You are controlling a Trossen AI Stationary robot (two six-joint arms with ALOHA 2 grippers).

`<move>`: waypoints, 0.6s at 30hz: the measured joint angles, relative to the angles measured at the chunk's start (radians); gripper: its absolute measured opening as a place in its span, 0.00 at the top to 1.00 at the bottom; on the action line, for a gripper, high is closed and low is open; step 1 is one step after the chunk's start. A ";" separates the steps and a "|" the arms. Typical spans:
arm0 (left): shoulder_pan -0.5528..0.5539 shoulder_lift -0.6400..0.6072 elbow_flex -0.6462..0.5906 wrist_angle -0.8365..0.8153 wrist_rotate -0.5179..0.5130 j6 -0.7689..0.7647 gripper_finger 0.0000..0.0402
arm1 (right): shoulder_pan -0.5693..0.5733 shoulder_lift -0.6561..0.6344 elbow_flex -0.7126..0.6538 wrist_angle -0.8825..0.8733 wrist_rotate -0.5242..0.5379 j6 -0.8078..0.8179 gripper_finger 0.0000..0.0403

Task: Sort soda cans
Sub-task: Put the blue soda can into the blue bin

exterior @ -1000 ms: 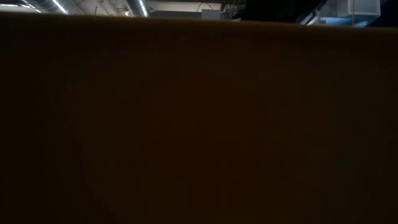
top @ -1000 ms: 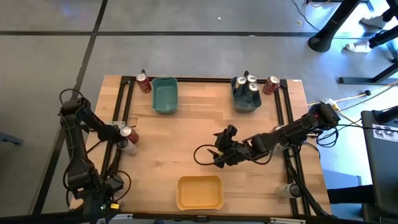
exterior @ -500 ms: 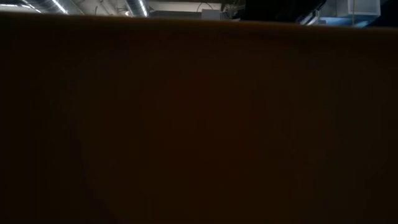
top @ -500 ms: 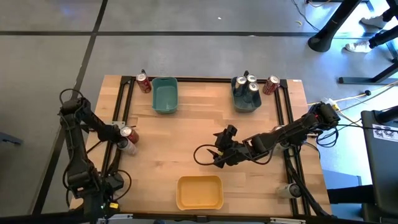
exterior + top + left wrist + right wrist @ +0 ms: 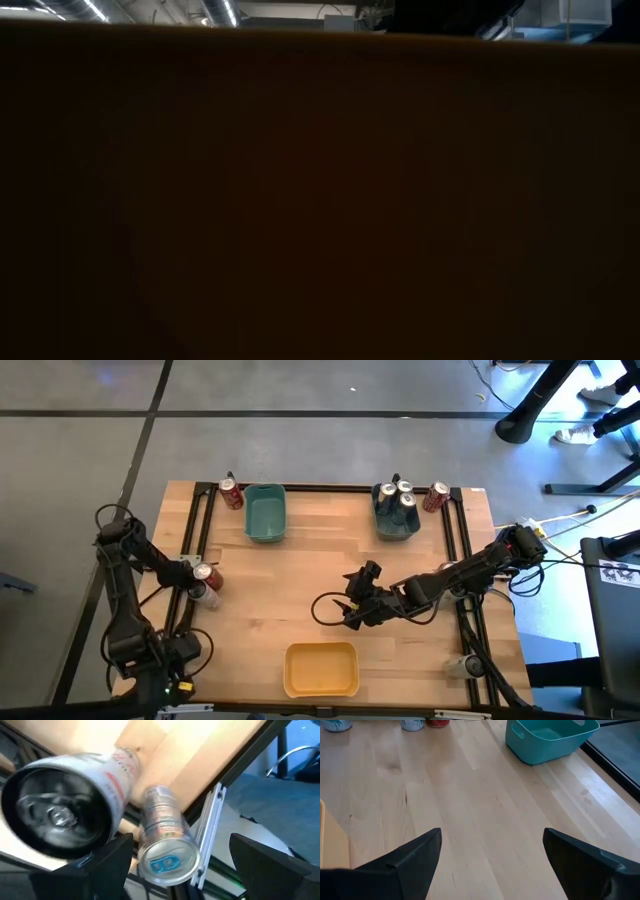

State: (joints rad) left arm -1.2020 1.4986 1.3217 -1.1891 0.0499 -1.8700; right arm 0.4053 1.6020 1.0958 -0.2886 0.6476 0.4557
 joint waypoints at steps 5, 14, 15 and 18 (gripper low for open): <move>-0.016 -0.001 0.004 -0.005 0.009 0.037 0.21 | 0.000 0.000 0.000 0.000 -0.002 0.000 0.14; -0.057 0.007 0.006 0.025 0.013 0.109 0.21 | 0.000 0.000 0.000 -0.001 -0.003 -0.016 0.14; -0.061 0.012 0.006 0.034 0.013 0.118 0.21 | 0.000 0.000 0.000 -0.001 -0.003 -0.016 0.14; -0.073 0.034 0.006 0.032 0.013 0.152 0.21 | 0.000 0.000 0.000 0.000 -0.002 -0.016 0.14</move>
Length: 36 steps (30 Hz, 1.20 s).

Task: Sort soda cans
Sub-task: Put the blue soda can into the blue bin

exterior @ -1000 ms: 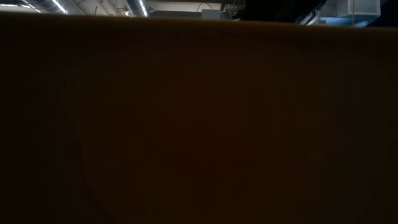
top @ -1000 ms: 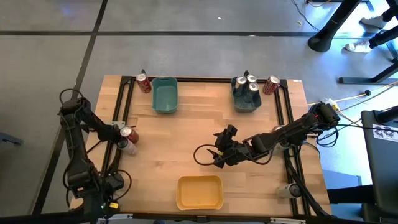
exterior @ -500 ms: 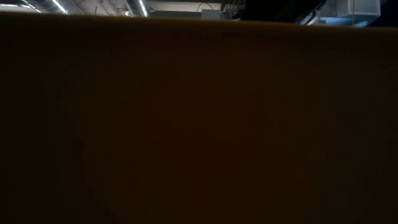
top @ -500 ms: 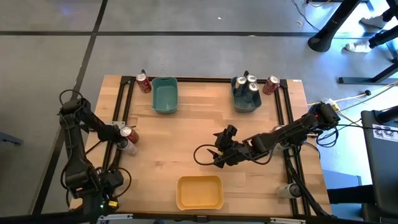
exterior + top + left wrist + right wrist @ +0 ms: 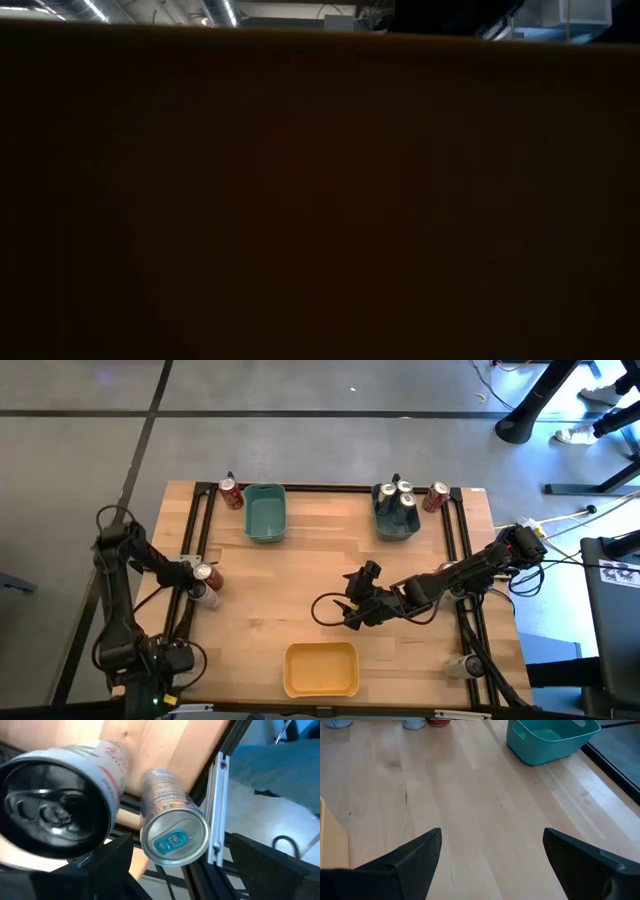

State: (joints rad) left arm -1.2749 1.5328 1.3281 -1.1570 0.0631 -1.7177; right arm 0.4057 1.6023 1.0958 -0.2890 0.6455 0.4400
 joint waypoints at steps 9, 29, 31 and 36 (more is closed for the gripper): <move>-0.002 0.063 0.001 0.017 0.015 0.056 0.21 | 0.000 0.005 0.000 -0.001 0.027 -0.003 0.14; 0.027 0.145 0.002 0.061 0.073 0.088 0.43 | 0.000 0.005 0.000 0.000 -0.007 0.002 0.14; 0.050 0.144 0.001 0.071 0.082 0.074 0.43 | 0.000 0.005 0.000 0.000 -0.047 0.014 0.14; 0.118 0.123 0.011 0.093 0.080 0.131 0.43 | 0.000 0.005 0.000 0.001 -0.169 0.046 0.14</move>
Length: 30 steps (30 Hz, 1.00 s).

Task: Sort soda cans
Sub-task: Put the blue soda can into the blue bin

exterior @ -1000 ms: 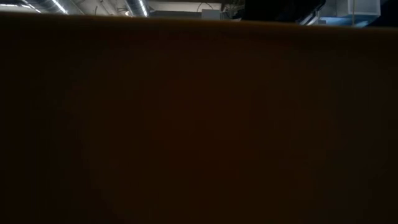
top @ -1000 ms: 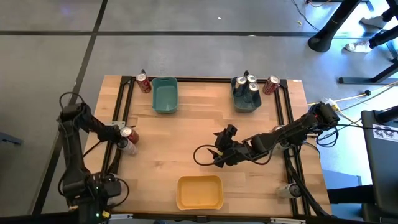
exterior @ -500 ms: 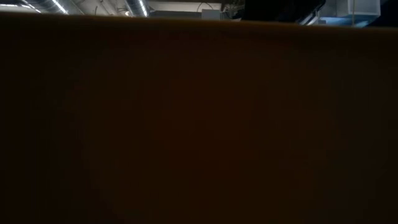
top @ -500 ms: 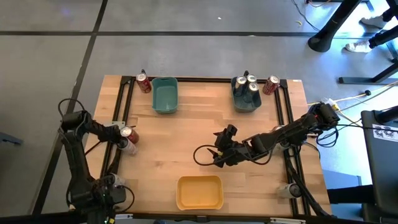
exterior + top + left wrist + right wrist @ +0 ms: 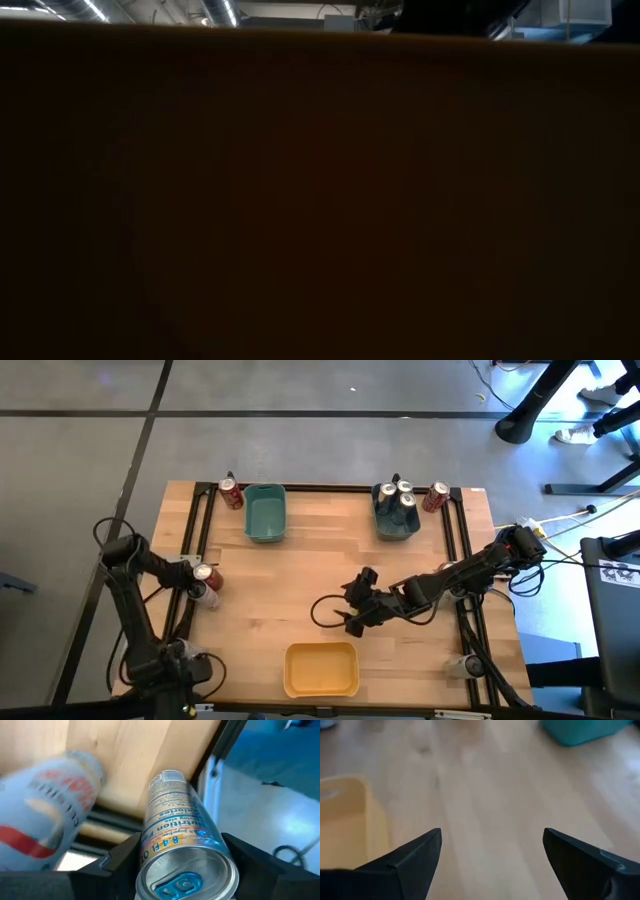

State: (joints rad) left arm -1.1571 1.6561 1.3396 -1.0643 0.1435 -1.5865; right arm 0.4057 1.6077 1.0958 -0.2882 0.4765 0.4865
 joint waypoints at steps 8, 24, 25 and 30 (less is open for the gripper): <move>0.133 -0.020 0.124 -0.106 -0.016 0.153 0.43 | 0.001 -0.004 0.000 -0.003 -0.070 -0.046 0.14; 0.516 -0.020 0.351 -0.461 -0.174 0.694 0.43 | 0.000 -0.151 0.001 -0.161 -0.069 -0.069 0.14; 0.546 -0.020 0.355 -0.478 -0.176 0.727 0.43 | 0.000 -0.165 0.001 -0.175 -0.068 -0.066 0.14; 0.681 -0.020 0.357 -0.494 -0.258 0.904 0.43 | -0.001 -0.196 0.002 -0.224 -0.023 -0.050 0.14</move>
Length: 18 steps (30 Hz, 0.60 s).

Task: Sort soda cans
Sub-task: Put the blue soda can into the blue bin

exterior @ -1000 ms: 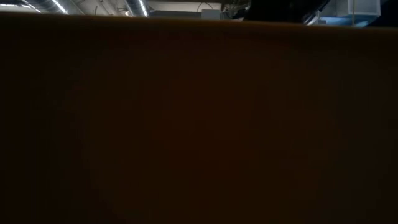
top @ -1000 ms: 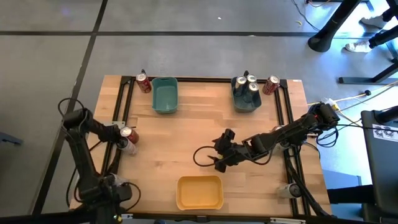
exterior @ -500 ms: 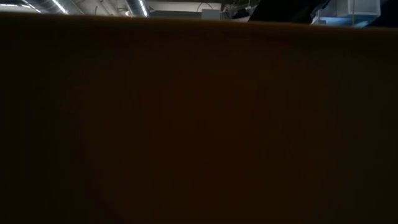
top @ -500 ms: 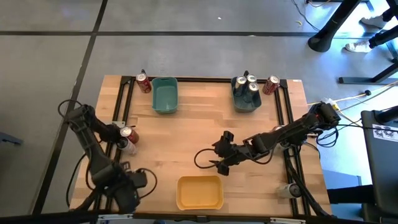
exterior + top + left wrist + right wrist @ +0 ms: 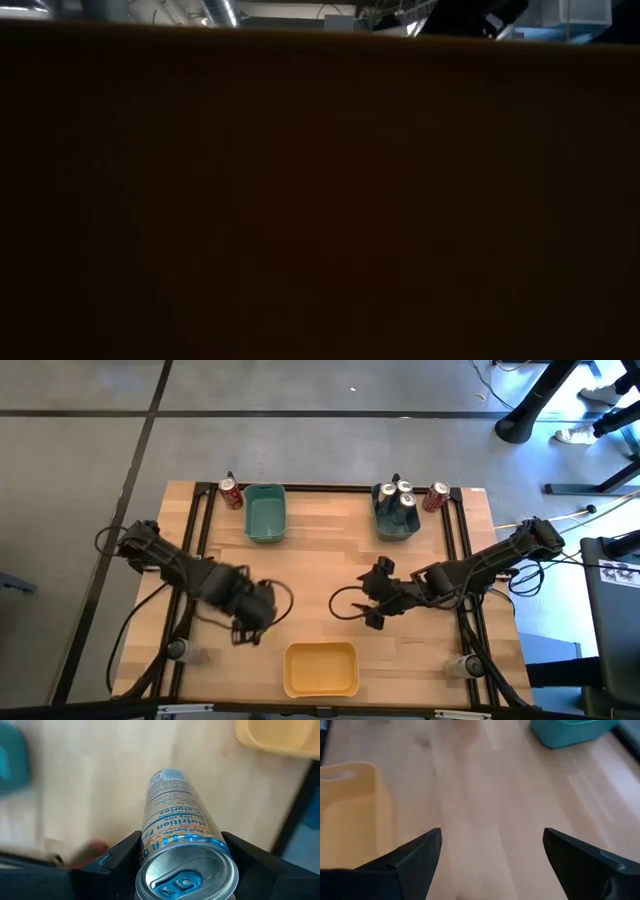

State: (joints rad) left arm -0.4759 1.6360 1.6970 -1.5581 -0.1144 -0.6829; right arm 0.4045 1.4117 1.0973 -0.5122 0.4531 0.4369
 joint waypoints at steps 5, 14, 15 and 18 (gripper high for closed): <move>0.123 0.000 0.000 0.038 -0.021 0.146 0.43 | -0.049 0.000 0.000 -0.036 0.081 0.000 0.14; 0.287 0.000 0.000 0.035 -0.059 0.379 0.43 | -0.263 0.007 -0.001 0.030 -0.004 -0.187 0.14; 0.307 0.000 -0.001 0.051 -0.073 0.414 0.43 | -0.288 0.007 -0.001 0.048 -0.025 -0.215 0.14; 0.379 0.000 -0.021 0.147 -0.081 0.523 0.43 | -0.354 0.007 -0.002 0.096 -0.110 -0.283 0.14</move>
State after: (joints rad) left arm -0.0968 1.6360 1.6760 -1.4112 -0.1953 -0.1601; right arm 0.0507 1.4185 1.0956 -0.4160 0.3430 0.1537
